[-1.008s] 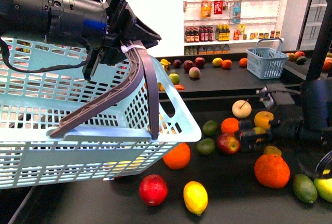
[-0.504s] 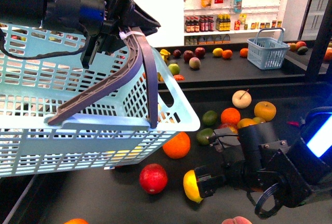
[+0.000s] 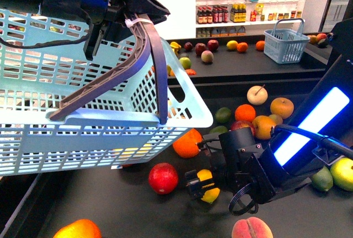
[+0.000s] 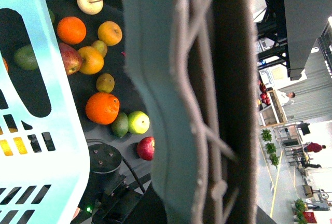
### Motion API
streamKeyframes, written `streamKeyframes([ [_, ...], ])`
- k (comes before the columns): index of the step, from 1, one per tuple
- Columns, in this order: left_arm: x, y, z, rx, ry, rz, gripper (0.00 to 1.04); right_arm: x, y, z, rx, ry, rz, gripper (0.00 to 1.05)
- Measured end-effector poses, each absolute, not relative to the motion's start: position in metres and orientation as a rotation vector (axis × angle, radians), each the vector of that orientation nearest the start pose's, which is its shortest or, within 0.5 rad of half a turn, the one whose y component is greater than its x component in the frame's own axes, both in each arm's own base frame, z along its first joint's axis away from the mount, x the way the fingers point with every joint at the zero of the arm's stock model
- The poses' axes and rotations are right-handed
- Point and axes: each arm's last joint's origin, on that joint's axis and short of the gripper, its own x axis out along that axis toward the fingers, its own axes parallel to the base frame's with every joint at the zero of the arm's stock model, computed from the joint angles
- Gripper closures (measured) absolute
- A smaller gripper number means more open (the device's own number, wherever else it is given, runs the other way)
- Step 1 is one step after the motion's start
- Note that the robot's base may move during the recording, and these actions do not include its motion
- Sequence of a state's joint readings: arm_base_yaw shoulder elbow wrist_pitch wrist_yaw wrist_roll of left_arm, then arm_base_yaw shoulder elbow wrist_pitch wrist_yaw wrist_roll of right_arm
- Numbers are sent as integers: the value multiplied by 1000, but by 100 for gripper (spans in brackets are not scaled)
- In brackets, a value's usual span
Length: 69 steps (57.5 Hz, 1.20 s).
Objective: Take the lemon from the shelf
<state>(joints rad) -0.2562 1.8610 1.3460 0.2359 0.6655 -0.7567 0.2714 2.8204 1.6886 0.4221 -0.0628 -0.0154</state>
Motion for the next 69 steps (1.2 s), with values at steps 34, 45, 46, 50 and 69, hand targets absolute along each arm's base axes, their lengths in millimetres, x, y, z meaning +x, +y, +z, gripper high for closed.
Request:
streamKeyframes([
  [34, 407, -125, 263, -755, 617, -766, 98, 505, 142, -83, -102, 724, 301, 7],
  [45, 407, -125, 263, -755, 617, -766, 98, 503, 146, -88, -109, 742, 309, 7],
  [46, 407, -125, 263, -755, 617, -766, 98, 503, 146, -89, -111, 744, 310, 7],
  [50, 407, -125, 263, -756, 617, -766, 98, 501, 147, -90, -113, 749, 313, 7],
  [69, 407, -125, 263, -756, 617, -766, 98, 501, 143, -92, -120, 735, 308, 38],
])
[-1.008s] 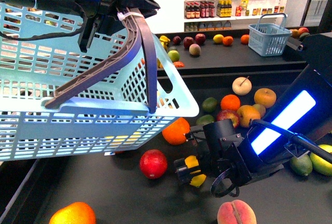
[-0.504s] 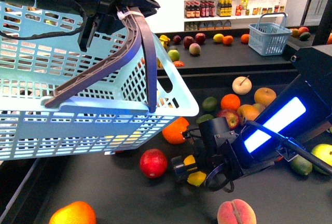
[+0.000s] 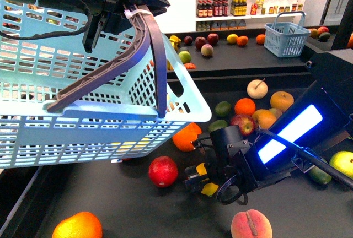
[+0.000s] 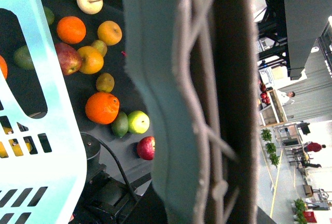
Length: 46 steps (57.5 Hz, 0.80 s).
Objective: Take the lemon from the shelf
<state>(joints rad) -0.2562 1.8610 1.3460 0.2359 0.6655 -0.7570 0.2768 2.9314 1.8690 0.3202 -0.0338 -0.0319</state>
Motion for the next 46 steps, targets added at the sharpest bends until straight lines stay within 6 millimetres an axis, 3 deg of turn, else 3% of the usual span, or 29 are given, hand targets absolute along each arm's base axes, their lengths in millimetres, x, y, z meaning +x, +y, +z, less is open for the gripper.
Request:
streamKeyframes([
  [17, 407, -125, 263, -756, 617, -766, 98, 492, 130, -87, -126, 739, 287, 41],
  [22, 407, -125, 263, -756, 617, -766, 98, 489, 117, -74, -116, 714, 263, 41],
  [30, 407, -125, 263, -756, 617, -766, 98, 489, 93, -34, -113, 623, 227, 41],
  [38, 407, -125, 263, -756, 617, -766, 98, 486, 69, 29, -99, 501, 196, 41],
  [46, 407, -125, 263, -755, 617, -766, 98, 476, 60, 87, -63, 396, 206, 41],
])
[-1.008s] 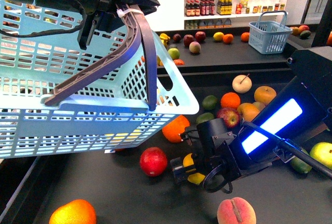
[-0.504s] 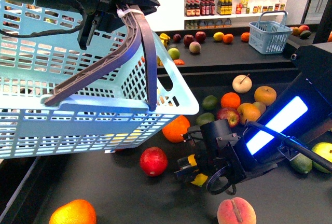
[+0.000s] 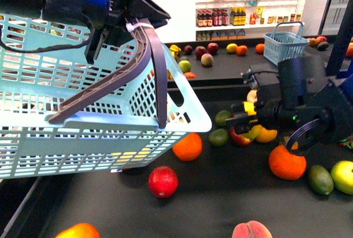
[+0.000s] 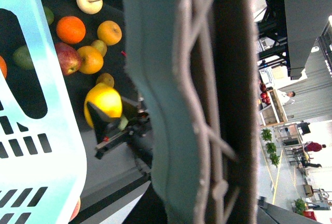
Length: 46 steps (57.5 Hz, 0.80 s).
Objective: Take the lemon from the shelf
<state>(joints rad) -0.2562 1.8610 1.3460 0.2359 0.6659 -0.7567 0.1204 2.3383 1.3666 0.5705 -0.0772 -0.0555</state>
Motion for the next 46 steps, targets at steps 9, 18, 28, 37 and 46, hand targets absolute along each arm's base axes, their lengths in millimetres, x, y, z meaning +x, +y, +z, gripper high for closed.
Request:
streamKeyframes([
  [9, 407, -125, 263, -756, 617, -766, 98, 459, 62, 144, -20, 297, 254, 41],
  [18, 407, -125, 263, -756, 617, -766, 98, 439, 71, 186, 24, 229, 311, 41],
  [28, 407, -125, 263, -756, 617, -766, 98, 421, 90, 203, 70, 228, 377, 41],
  [37, 407, -125, 263, -756, 617, -766, 98, 406, 112, 203, 113, 259, 445, 41],
  [46, 407, -125, 263, -756, 617, -766, 98, 396, 129, 204, 133, 273, 494, 41],
])
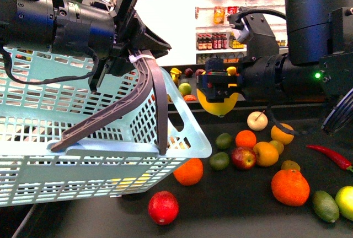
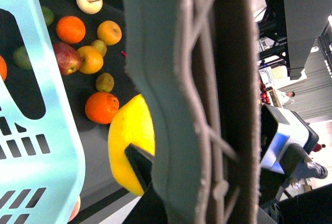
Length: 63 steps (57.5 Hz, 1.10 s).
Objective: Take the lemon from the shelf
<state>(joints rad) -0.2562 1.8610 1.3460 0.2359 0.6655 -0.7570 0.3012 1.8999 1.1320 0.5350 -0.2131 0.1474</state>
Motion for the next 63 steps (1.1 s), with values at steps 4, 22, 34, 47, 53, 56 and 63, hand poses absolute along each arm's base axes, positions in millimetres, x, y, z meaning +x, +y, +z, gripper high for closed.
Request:
streamKeyframes([
  [4, 407, -125, 263, -756, 617, -766, 98, 393, 136, 203, 140, 280, 510, 41],
  [22, 407, -125, 263, -754, 617, -767, 98, 388, 151, 195, 152, 310, 542, 41],
  [34, 407, -124, 263, -743, 609, -764, 98, 388, 157, 185, 160, 340, 546, 41],
  [47, 408, -122, 263, -732, 603, -767, 98, 386, 164, 180, 168, 353, 554, 41],
  [53, 408, -122, 263, -728, 603, -774, 98, 385, 165, 180, 172, 357, 556, 41],
  [56, 408, -122, 263, -725, 602, -776, 98, 384, 165, 179, 175, 360, 556, 41],
  [63, 408, -122, 262, -723, 605, -780, 98, 383, 164, 177, 185, 370, 553, 41],
])
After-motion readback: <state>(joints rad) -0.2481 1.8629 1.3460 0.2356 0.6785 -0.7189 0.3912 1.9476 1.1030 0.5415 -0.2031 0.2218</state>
